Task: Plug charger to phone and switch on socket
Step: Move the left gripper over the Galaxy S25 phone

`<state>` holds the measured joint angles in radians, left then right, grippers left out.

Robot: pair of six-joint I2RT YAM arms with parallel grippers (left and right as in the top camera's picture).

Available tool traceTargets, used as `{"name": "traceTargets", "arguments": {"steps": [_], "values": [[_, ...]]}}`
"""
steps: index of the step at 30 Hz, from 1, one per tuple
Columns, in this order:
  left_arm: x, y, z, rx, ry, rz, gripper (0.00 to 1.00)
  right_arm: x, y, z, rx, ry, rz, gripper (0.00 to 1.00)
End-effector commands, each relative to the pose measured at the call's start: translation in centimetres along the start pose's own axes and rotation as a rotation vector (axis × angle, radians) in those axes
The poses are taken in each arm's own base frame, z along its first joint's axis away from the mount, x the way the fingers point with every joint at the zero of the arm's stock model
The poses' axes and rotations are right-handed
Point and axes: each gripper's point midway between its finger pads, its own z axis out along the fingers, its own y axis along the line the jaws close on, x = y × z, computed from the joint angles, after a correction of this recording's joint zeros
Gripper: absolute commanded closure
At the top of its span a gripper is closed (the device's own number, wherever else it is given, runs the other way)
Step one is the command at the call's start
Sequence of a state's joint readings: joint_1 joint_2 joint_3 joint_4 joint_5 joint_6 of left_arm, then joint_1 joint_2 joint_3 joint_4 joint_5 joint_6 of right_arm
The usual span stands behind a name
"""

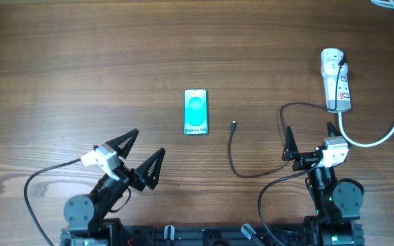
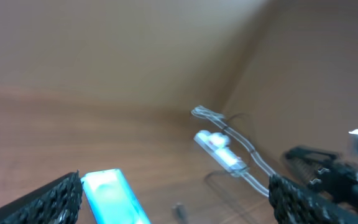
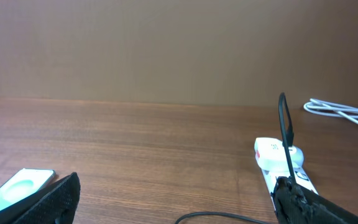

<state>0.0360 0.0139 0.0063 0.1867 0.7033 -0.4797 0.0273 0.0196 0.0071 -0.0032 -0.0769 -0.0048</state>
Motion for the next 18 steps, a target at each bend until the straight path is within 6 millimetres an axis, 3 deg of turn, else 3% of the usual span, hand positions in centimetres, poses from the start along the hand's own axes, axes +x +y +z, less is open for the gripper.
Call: {"name": "traceTargets", "arguments": {"steps": [1, 5, 10, 13, 16, 18], "values": [[-2.6, -3.0, -0.4, 0.132, -0.078, -0.073, 0.00, 0.1, -0.3, 0.0, 0.018, 0.001, 0.006, 0.00], [-6.8, -6.2, -1.6, 0.235, -0.238, -0.005, 0.00, 0.1, -0.3, 0.0, 0.018, 0.001, 0.005, 0.00], [-9.9, -8.3, -1.8, 0.221, -0.247, 0.086, 0.00, 0.1, -0.3, 0.0, 0.018, 0.001, 0.006, 0.00], [-10.8, -6.1, -0.8, 0.014, -0.128, 0.036, 0.00, 0.1, -0.3, 0.0, 0.018, 0.001, 0.006, 0.00], [-10.4, -2.8, -0.7, -0.259, 0.069, -0.042, 0.00, 0.1, -0.3, 0.0, 0.018, 0.001, 0.006, 0.00], [-10.2, -1.8, -0.8, -0.369, 0.207, -0.110, 0.00, 0.1, -0.3, 0.0, 0.018, 0.001, 0.006, 0.00]]}}
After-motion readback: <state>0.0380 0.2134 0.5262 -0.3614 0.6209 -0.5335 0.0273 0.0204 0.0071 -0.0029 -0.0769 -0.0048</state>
